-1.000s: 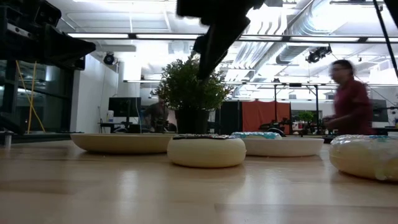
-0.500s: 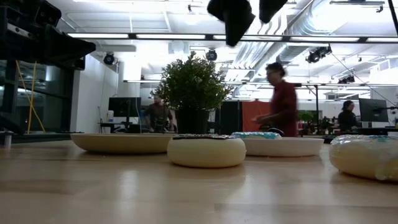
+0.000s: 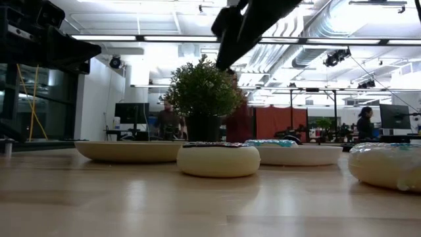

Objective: Pick & Place donuts
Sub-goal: Put the large black donut on the white plate

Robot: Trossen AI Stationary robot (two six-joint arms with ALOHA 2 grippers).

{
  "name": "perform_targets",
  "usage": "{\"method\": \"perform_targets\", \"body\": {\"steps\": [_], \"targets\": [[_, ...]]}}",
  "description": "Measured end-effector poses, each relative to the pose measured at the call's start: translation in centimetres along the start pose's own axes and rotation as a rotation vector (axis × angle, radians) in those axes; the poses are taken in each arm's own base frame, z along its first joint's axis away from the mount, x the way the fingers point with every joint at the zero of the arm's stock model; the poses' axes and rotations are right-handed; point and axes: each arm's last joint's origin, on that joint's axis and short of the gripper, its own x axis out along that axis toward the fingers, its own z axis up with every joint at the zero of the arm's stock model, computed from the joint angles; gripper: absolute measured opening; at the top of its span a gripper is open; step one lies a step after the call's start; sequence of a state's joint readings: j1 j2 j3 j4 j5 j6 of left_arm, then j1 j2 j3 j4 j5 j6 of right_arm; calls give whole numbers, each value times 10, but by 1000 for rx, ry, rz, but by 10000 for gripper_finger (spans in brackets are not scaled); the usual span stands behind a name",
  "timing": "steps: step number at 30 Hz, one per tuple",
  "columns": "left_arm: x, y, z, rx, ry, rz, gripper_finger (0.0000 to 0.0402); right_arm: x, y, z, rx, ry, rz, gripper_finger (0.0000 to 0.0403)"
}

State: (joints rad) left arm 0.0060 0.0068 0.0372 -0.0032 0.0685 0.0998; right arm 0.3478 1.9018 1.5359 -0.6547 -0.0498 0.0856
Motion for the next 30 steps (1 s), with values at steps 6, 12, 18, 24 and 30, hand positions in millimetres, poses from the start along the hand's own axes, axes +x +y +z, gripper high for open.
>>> {"method": "perform_targets", "body": {"steps": [6, 12, 18, 24, 30], "targets": [[0, 0, 0, 0, 0, 0, 1, 10, -5, -10, 59, 15, -46, 281], [0, 0, 0, 0, 0, 0, 1, 13, 4, -14, -30, 22, -70, 281], [0, 0, 0, 0, 0, 1, 1, 29, 18, -19, -139, 52, -33, 281], [0, 0, 0, 0, 0, 1, 1, 46, 18, -20, -165, 55, -83, 281], [0, 0, 0, 0, 0, 0, 1, 63, 17, -19, -139, 91, -80, 281]]}}
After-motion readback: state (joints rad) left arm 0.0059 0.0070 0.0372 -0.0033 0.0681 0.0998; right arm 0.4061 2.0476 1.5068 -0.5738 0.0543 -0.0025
